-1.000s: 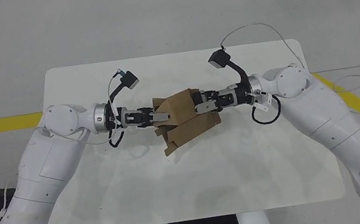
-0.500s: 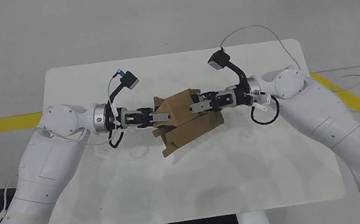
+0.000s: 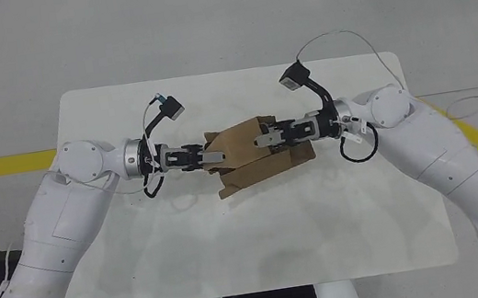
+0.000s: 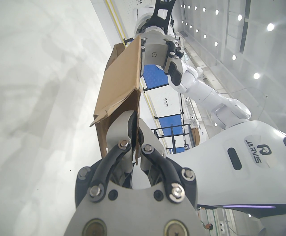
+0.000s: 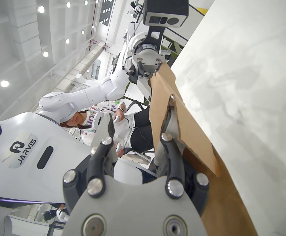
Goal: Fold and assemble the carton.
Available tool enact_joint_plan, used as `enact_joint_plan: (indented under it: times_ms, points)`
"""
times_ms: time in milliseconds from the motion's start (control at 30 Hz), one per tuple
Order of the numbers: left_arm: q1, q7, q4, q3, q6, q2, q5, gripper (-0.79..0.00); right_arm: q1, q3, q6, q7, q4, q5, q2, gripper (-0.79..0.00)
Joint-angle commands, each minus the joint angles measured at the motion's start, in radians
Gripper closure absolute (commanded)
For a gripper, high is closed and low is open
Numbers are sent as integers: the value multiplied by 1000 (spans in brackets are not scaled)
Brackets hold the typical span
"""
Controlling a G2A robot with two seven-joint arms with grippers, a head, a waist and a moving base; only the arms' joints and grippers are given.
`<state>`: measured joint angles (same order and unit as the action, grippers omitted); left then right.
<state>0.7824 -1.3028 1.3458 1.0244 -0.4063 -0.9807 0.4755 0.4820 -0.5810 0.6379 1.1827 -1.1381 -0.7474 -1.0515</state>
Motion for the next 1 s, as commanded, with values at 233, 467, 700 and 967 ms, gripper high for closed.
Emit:
enact_joint_plan:
  times_ms: [233, 467, 700, 967]
  points:
    - [1, -8, 3, 3, 1, -2, -2, 0, -32, 50, -9, 9, 20, 4, -17, -348]
    - [1, -10, 7, 2, 3, -4, 0, 0, -57, 86, -6, 6, 43, 2, -35, -302]
    - [-2, -14, 10, -3, 3, -8, 2, 0, -71, 118, 5, -5, 64, -3, -52, -228]
    - [-3, -19, 7, -5, 5, -11, 0, 0, -80, 134, 13, -13, 84, -13, -61, 0]
